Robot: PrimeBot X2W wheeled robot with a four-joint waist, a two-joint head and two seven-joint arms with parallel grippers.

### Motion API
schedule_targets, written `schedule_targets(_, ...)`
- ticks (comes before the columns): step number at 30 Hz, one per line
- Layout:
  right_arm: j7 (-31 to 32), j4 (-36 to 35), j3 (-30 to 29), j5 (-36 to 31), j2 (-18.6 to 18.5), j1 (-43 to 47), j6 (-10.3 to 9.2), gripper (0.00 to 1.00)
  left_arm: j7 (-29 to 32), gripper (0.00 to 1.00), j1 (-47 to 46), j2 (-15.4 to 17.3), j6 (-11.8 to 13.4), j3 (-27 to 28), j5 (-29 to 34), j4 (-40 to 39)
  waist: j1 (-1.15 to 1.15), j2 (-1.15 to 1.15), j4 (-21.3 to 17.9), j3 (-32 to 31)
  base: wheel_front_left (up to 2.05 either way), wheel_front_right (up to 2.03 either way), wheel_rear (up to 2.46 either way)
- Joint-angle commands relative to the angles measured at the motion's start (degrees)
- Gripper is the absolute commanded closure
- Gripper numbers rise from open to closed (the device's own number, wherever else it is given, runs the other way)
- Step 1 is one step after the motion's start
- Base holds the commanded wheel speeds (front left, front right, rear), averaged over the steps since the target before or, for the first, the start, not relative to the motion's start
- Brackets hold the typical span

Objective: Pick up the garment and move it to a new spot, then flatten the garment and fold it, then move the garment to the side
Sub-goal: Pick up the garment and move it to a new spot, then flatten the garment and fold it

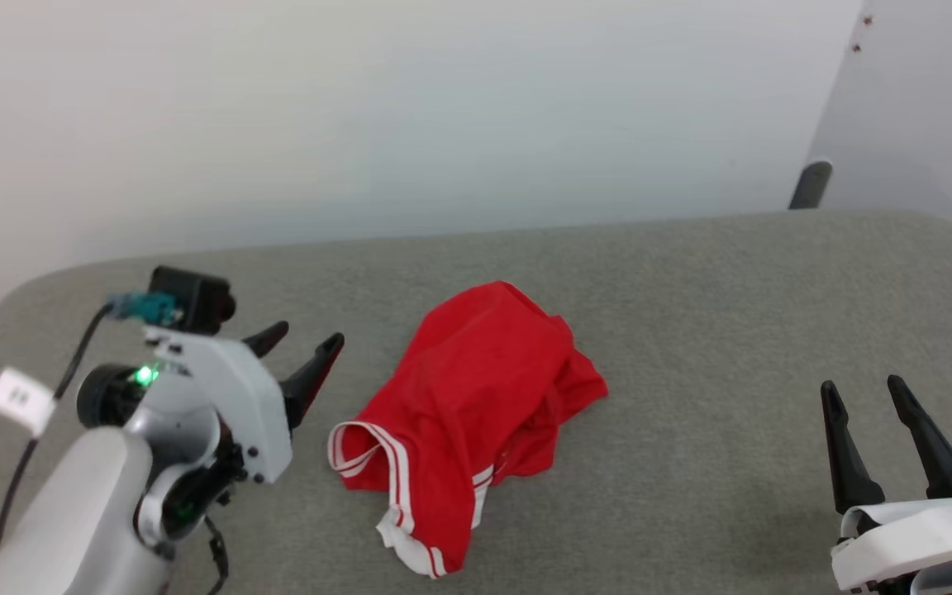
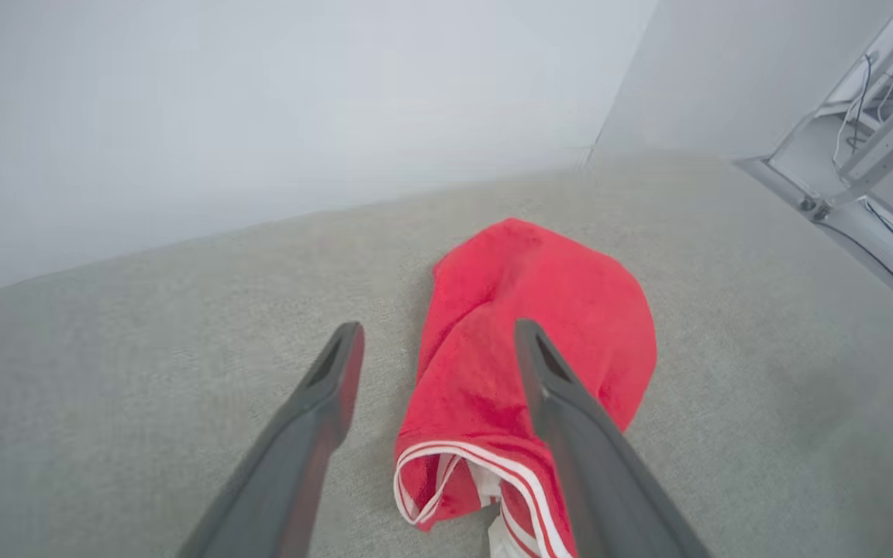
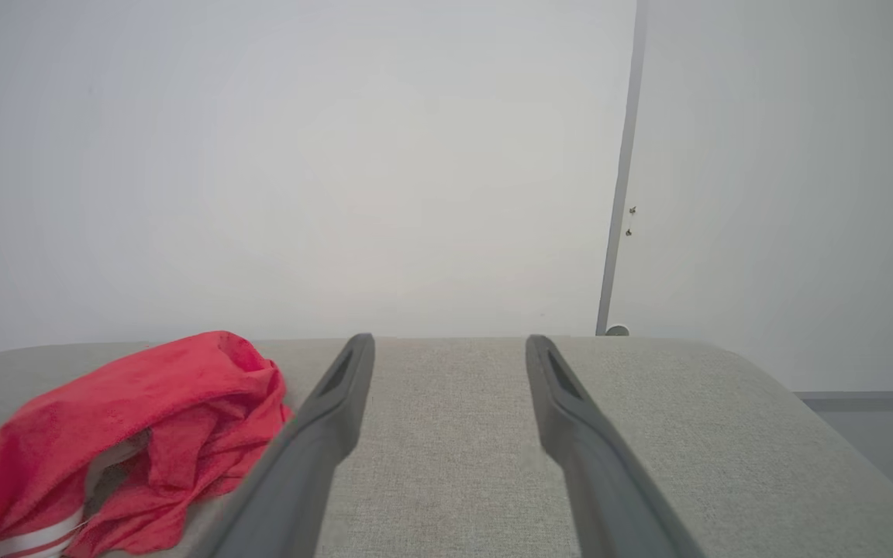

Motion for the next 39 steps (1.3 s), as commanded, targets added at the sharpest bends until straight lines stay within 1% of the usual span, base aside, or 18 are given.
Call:
schedule_targets(1,-0.48,0.25,0.08,0.59,-0.47,0.55,0.02,0.0,-2.58,0.0,2.04,0.33,-0.21,0.84,0.43,-0.53,0.0,0.0,1.74,-1.49,0.0,0.0,0.0)
schedule_targets(2,-0.5,0.37,0.14,0.64,-0.62,0.58,0.02,0.0,-4.44,0.0,3.0,0.6,-0.38,1.42,0.63,-0.91,0.0,0.0,2.1,-1.71,0.0,0.0,0.0)
schedule_targets(3,-0.5,0.37,0.14,0.64,-0.62,0.58,0.02,0.0,-4.44,0.0,3.0,0.6,-0.38,1.42,0.63,-0.91,0.0,0.0,2.1,-1.71,0.0,0.0,0.0)
schedule_targets(5,-0.73,0.69,0.24,0.76,-0.83,0.78,0.02,0.0,-8.63,0.0,4.69,0.99,-0.95,2.06,1.21,-1.84,0.0,0.0,2.92,-2.09,0.0,0.0,0.0)
schedule_targets(7,-1.01,0.9,0.39,0.65,-1.09,0.94,0.02,0.0,-12.71,0.0,6.86,1.38,-0.66,3.22,2.04,-1.91,0.0,0.0,3.61,-2.36,0.0,0.0,0.0)
schedule_targets(13,-1.96,1.46,0.19,-0.1,-1.21,1.54,0.02,0.0,-24.72,0.0,12.9,2.22,-1.09,6.57,3.35,-1.77,0.0,0.0,5.28,-3.11,0.0,0.0,0.0)
schedule_targets(18,-2.68,2.24,-0.63,0.38,-1.96,2.28,0.02,0.0,-33.23,0.0,17.92,2.67,-0.53,9.03,4.82,-1.43,0.0,0.0,6.49,-3.79,0.0,0.0,0.0)
schedule_targets(21,-3.28,2.79,-1.02,0.61,-2.6,2.7,0.02,0.0,-36.8,0.0,20.8,2.55,-0.17,9.77,5.47,-1.02,0.0,0.0,7.18,-4.16,0.0,0.0,0.0)
schedule_targets(23,-3.68,2.98,-1.2,0.43,-2.67,3.38,0.02,0.0,-38.52,0.0,22.37,2.49,0.03,10.47,5.77,-0.6,0.0,0.0,7.56,-4.32,0.0,0.0,0.0)
schedule_targets(27,-4.35,3.21,-1.75,-0.01,-2.61,3.86,0.02,0.0,-40.75,0.0,24.59,1.84,-0.63,11.37,6.72,0.1,0.0,0.0,8.35,-4.39,0.0,0.0,0.0)
schedule_targets(31,-4.85,3.57,-2.12,-0.39,-2.46,4.85,0.02,0.0,-41.48,0.0,26.07,1.52,-1.5,12.66,7.64,0.38,0.0,0.0,8.99,-4.57,0.0,0.0,0.0)
schedule_targets(39,-5.49,3.7,-3.21,-0.29,-2.05,5.97,0.02,0.0,-41.57,0.0,29.03,-0.84,-2.54,17.48,9.88,-2.01,0.0,0.0,9.71,-4.69,0.0,0.0,0.0)
